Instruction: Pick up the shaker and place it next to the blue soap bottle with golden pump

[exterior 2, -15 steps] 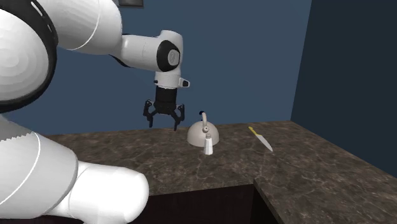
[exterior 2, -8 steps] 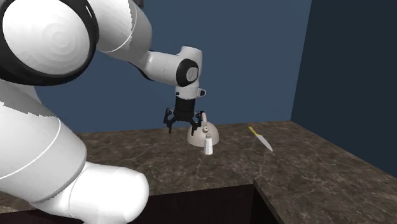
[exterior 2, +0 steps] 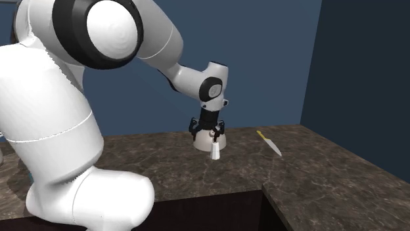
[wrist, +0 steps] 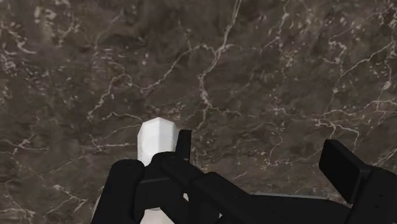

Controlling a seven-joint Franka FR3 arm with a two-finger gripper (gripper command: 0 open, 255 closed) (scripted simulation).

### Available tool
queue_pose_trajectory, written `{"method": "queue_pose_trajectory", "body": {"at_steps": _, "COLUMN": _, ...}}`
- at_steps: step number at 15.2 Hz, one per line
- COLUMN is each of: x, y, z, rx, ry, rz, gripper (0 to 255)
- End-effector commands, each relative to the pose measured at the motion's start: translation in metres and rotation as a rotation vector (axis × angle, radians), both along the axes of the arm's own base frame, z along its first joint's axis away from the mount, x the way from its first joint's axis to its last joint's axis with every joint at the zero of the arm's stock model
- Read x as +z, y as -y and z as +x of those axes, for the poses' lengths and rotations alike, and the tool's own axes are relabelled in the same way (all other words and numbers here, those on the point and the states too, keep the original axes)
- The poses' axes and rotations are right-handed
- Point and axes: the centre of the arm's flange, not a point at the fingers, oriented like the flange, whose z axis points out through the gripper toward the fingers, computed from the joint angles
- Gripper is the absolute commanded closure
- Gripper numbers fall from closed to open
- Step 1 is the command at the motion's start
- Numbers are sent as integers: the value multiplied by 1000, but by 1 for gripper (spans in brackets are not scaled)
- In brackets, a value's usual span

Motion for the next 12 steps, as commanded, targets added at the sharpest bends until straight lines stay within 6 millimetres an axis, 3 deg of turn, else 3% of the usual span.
{"method": "queue_pose_trajectory", "body": {"at_steps": 1, "x": -10, "y": 15, "z": 18, "rx": 16, "ry": 26, "rz": 2, "gripper": 0}}
{"method": "queue_pose_trajectory", "body": {"at_steps": 7, "x": -40, "y": 57, "z": 68, "rx": 57, "ry": 96, "rz": 15, "gripper": 0}}
{"method": "queue_pose_trajectory", "body": {"at_steps": 12, "x": -66, "y": 52, "z": 73, "rx": 57, "ry": 96, "rz": 15, "gripper": 0}}
